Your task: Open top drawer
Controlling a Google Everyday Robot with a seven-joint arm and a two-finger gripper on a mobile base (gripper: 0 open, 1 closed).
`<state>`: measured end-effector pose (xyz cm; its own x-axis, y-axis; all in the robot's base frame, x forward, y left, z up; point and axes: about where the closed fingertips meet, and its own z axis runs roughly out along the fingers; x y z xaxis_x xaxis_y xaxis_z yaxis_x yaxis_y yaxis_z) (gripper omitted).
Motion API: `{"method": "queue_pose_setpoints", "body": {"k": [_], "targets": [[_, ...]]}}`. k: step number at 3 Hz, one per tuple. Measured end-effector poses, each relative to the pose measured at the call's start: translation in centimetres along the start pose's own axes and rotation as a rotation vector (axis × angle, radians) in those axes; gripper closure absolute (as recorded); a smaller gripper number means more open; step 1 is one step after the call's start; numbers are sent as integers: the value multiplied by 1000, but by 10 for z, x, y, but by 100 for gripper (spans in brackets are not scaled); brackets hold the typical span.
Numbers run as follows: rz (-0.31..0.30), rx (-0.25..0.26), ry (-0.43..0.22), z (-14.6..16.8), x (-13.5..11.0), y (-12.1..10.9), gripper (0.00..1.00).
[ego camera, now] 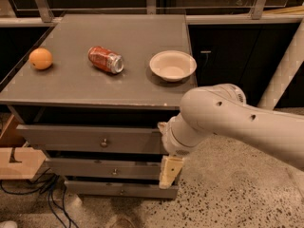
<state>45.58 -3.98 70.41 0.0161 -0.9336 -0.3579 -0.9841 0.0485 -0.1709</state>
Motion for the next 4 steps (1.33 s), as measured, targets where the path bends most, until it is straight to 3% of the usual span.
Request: {"method": "queue_pose_setpoints", "body": {"k": [3,4], "targets": [[-17,-24,-12,51,19,-36,0],[-37,-50,-6,61,20,-38,0]]}}
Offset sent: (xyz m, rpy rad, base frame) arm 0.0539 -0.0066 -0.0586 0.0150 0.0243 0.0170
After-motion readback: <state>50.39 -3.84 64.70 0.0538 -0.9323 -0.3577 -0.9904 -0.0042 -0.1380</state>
